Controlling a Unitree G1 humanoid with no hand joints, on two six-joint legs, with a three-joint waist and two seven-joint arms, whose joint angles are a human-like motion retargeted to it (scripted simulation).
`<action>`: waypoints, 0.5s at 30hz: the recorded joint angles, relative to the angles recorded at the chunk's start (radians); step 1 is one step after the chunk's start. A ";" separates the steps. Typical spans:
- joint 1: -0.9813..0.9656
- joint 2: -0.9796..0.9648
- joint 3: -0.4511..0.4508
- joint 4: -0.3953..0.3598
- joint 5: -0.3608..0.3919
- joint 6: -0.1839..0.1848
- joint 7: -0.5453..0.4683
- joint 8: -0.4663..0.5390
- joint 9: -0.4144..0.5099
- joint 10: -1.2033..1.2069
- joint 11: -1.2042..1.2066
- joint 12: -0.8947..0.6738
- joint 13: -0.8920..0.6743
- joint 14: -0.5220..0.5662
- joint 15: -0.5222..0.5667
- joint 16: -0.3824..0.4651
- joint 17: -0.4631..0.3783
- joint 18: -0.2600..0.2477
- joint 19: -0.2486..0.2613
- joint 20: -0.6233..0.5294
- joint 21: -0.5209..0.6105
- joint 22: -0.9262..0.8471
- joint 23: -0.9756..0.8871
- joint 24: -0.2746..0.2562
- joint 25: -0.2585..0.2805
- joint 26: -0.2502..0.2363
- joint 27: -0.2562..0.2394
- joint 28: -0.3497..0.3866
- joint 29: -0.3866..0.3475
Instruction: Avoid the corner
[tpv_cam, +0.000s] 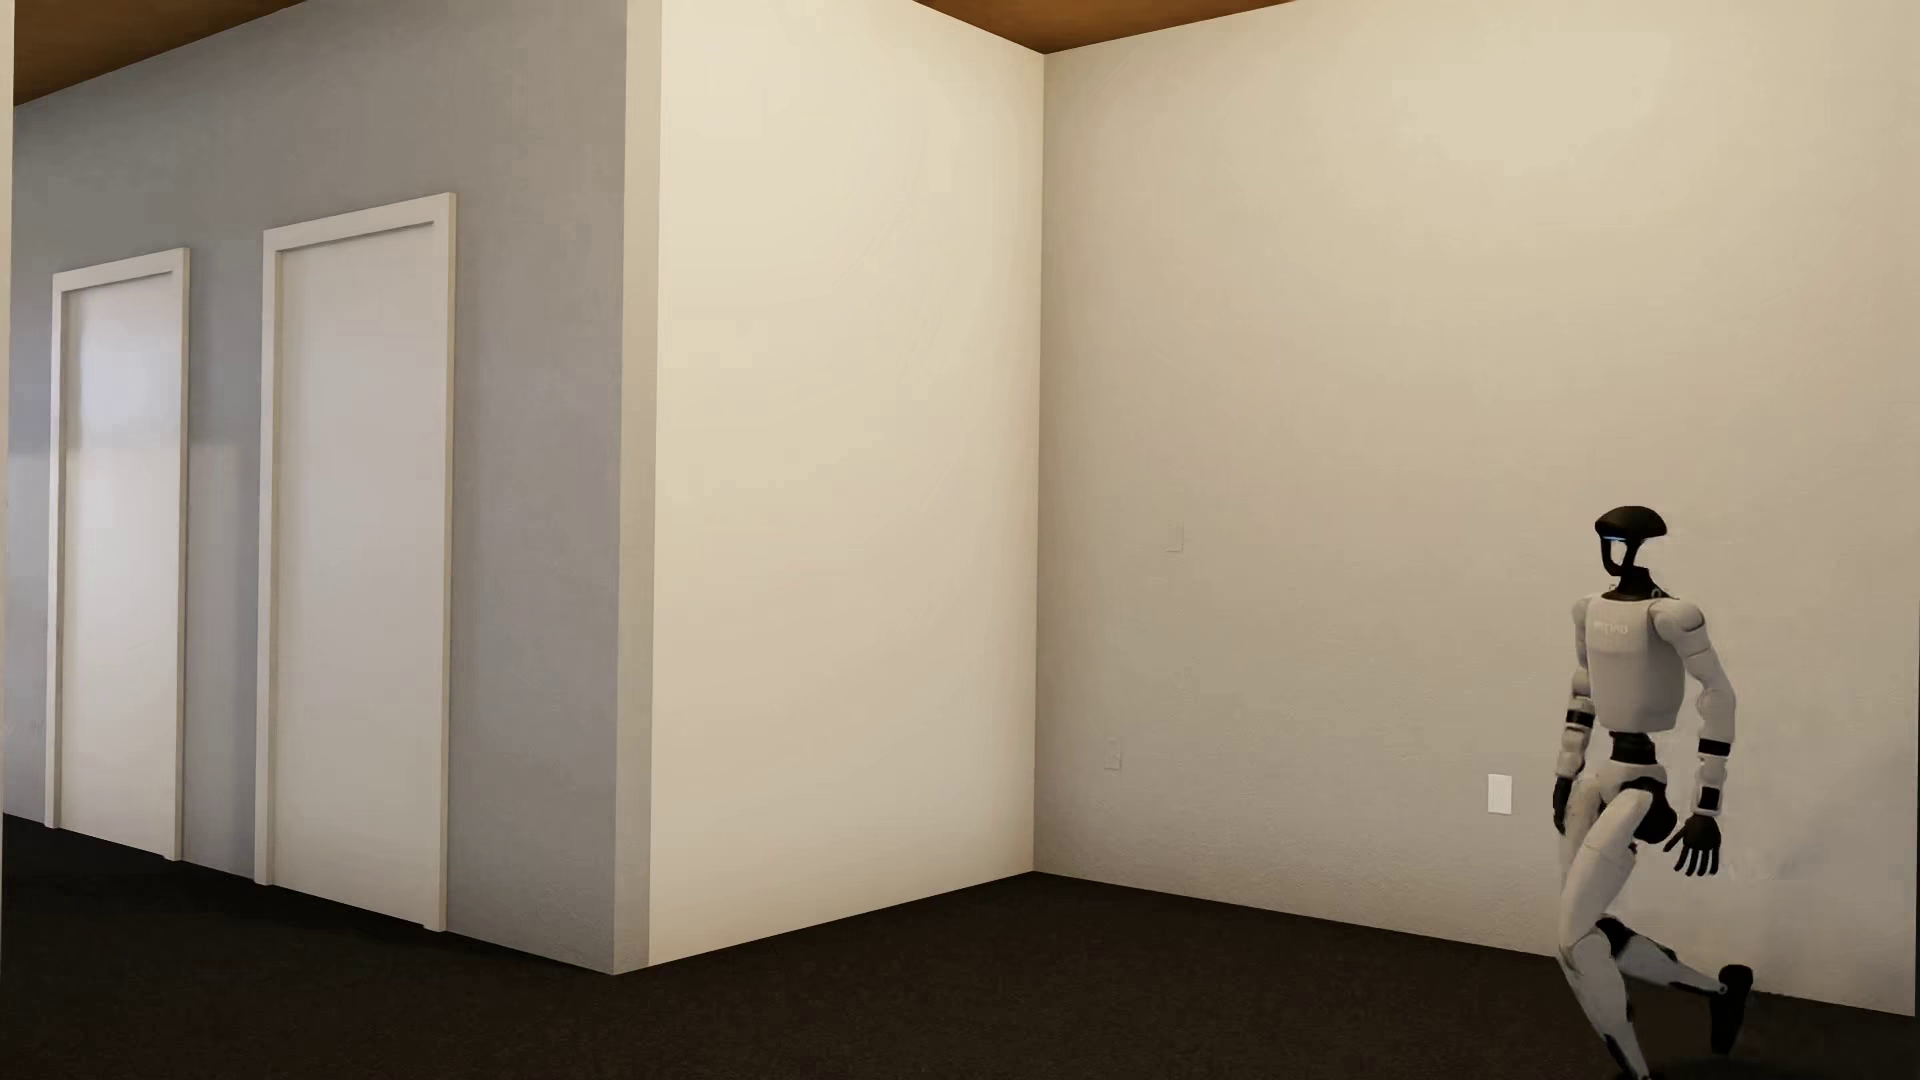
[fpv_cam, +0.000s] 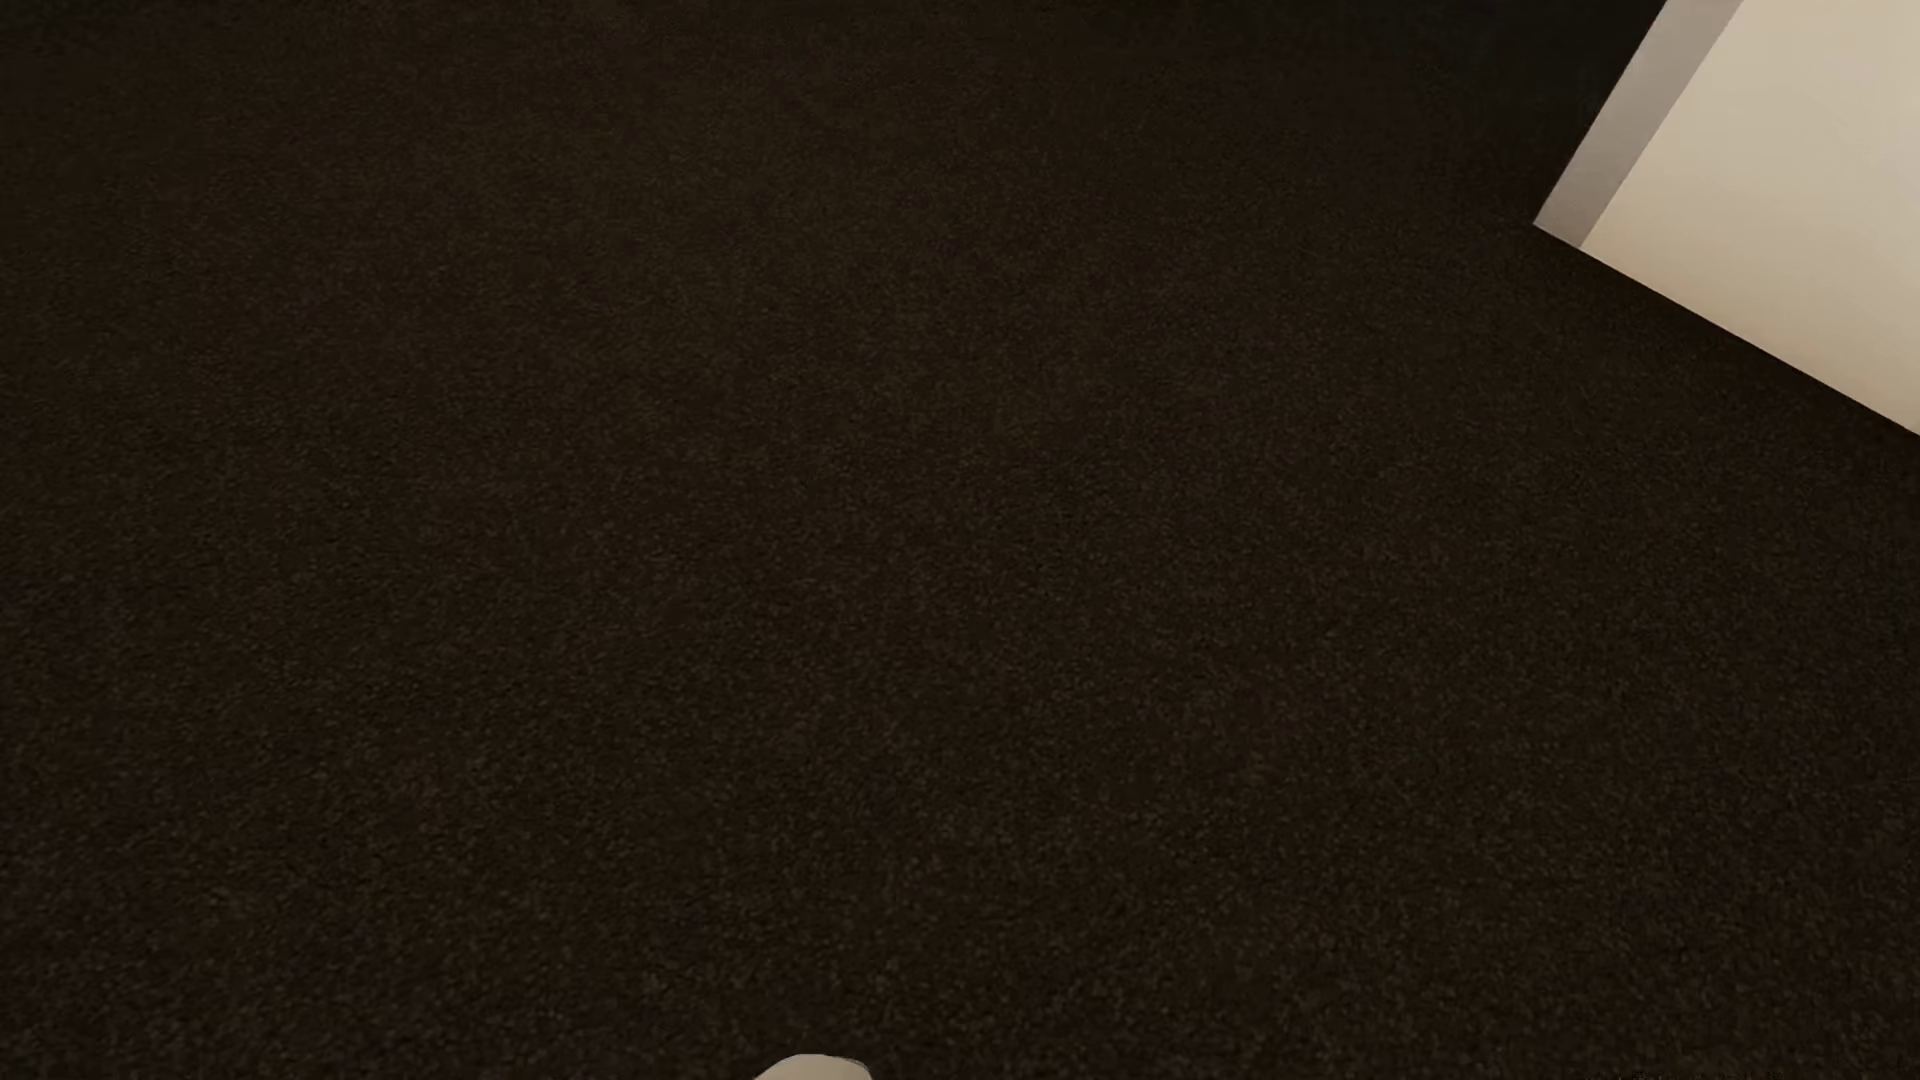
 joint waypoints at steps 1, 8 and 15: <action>0.096 -0.090 -0.049 0.003 0.018 0.020 0.000 0.000 0.013 -0.047 0.126 -0.014 0.011 -0.012 -0.024 0.006 -0.008 0.000 0.000 -0.015 0.026 -0.014 0.013 0.000 0.000 0.000 0.000 0.000 0.000; 0.620 -0.492 -0.362 0.027 0.071 0.069 0.000 0.000 0.000 -0.383 -0.734 -0.122 0.128 -0.037 -0.226 0.062 -0.026 0.000 0.000 0.015 -0.031 -0.227 -0.029 0.000 0.000 0.000 0.000 0.000 0.000; 0.453 -0.478 -0.343 0.148 0.191 0.147 0.000 0.000 -0.024 0.292 -0.497 -0.082 0.112 0.445 0.128 0.024 -0.022 0.000 0.000 0.019 -0.001 -0.122 0.023 0.000 0.000 0.000 0.000 0.000 0.000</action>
